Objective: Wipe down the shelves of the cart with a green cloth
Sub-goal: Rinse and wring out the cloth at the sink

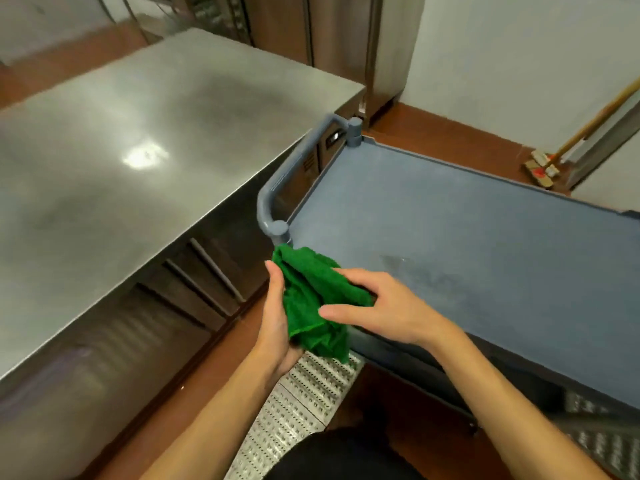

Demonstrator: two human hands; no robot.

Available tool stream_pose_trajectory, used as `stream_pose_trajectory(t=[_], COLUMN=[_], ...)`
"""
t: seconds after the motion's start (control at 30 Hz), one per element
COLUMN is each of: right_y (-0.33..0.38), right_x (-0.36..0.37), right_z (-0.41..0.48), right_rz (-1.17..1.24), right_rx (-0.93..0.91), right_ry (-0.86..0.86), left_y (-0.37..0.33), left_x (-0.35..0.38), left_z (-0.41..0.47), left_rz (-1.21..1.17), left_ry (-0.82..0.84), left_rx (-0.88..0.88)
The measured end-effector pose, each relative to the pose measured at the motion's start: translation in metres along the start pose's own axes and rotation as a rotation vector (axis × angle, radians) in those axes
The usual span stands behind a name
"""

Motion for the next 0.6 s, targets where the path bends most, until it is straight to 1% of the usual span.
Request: stream_pose_trajectory(t=[0.07, 0.13, 0.2, 0.33, 0.43, 0.53, 0.6], right_y=[0.017, 0.037, 0.053, 0.077, 0.084, 0.077, 0.076], right_x=[0.039, 0.077, 0.116, 0.193, 0.260, 0.335, 0.387], right_z=[0.007, 0.012, 0.017, 0.028, 0.039, 0.054, 0.056], right_rz=[-0.082, -0.092, -0.023, 0.206, 0.302, 0.381, 0.458], right_rx=[-0.060, -0.132, -0.180, -0.248, -0.180, 0.011, 0.110], right_ry=[0.039, 0.056, 0.051, 0.036, 0.081, 0.126, 0.205], left_y=[-0.020, -0.043, -0.065, -0.102, -0.117, -0.123, -0.127], left_x=[-0.037, -0.070, -0.103, -0.167, -0.211, -0.251, -0.278], left_z=[-0.021, -0.046, -0.073, -0.133, -0.182, -0.231, -0.264], left_rz=[-0.033, -0.038, -0.025, -0.024, -0.039, -0.064, -0.101], left_ry=[-0.049, -0.082, -0.130, -0.243, -0.334, -0.463, -0.568], left_rx=[0.040, 0.097, 0.164, 0.270, 0.341, 0.405, 0.439])
Point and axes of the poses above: each hand's wrist, its own z-axis towards the middle knuckle, its own x-axis out of the palm, y = z × x, the point moved 6 cm from there along z, towards the middle knuckle, and after that the axes turned 10 degrees about z, right-handed, at the moved point
